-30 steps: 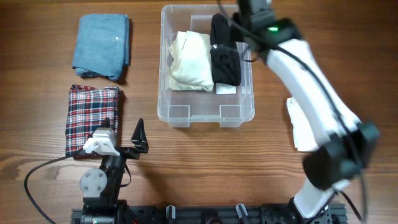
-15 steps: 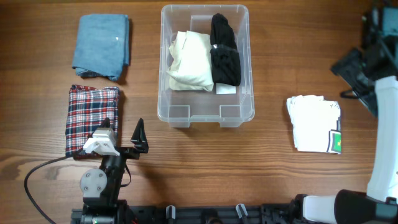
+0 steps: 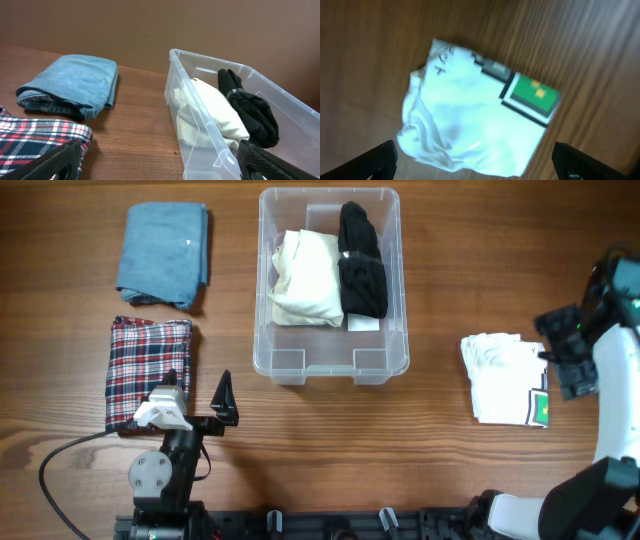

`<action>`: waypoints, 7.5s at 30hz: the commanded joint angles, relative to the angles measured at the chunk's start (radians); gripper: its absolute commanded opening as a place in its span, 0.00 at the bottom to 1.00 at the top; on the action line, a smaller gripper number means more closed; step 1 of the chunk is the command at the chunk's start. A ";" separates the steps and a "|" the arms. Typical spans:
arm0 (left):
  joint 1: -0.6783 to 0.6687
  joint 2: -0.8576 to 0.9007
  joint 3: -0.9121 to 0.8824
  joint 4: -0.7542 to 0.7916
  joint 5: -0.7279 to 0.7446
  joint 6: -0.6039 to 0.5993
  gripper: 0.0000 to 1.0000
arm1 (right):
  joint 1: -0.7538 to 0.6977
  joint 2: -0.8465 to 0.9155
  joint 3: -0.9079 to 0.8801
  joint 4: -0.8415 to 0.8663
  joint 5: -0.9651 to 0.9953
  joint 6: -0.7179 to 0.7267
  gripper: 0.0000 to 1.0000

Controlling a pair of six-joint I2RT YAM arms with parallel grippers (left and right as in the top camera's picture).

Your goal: Pack container

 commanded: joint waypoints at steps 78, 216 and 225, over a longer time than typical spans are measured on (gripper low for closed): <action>0.006 -0.005 -0.006 -0.002 -0.006 -0.002 1.00 | 0.115 0.061 -0.243 0.896 -0.381 -0.328 1.00; 0.006 -0.005 -0.006 -0.002 -0.006 -0.002 1.00 | 0.399 -0.186 0.087 0.434 -0.008 -0.864 0.05; 0.006 -0.005 -0.006 -0.003 -0.006 -0.002 1.00 | 0.671 -0.231 0.156 0.457 -0.083 -0.830 0.07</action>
